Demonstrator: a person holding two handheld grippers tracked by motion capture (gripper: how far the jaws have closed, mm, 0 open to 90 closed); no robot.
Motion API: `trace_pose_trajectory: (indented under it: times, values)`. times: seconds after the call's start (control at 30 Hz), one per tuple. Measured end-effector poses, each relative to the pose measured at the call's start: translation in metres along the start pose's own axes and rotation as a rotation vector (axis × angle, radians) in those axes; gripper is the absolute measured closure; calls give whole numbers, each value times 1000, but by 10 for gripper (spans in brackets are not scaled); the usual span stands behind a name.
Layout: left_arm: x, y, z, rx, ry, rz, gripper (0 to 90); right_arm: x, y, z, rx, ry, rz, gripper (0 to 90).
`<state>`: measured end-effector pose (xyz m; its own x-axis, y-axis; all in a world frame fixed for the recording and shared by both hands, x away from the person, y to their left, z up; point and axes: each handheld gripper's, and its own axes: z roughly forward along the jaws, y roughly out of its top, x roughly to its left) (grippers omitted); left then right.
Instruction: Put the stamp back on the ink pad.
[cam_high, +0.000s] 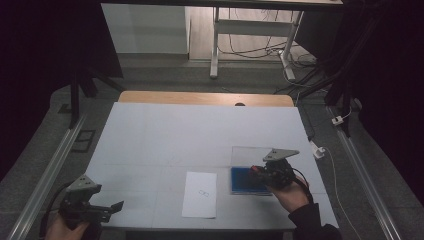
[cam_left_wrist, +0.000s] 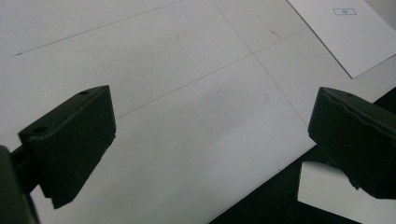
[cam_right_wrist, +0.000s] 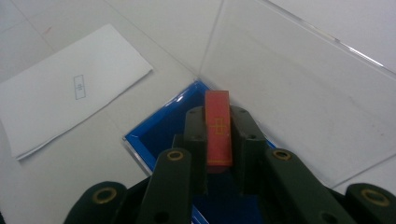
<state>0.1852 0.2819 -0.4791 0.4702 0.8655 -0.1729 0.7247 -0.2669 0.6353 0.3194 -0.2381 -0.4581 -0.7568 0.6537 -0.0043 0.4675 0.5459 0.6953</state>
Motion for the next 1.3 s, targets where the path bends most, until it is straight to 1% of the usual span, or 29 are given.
trace_pose_trajectory:
  times: [0.1,0.4,0.53,0.63,1.13,1.3]
  values:
    - [0,0,0,0,0,0,12,-2,-1,1,6,-5,5,783]
    - [0,0,0,1,0,0,13,-3,-5,9,38,-7,-11,783]
    - [0,0,0,1,1,1,13,-3,-6,13,52,-1,-6,783]
    - [0,0,0,1,1,2,13,-4,-8,16,60,1,-17,783]
    - [-1,0,0,1,2,3,13,-4,-11,26,107,14,-27,777]
    - [-1,0,1,1,3,4,13,-4,-11,27,104,17,-28,750]
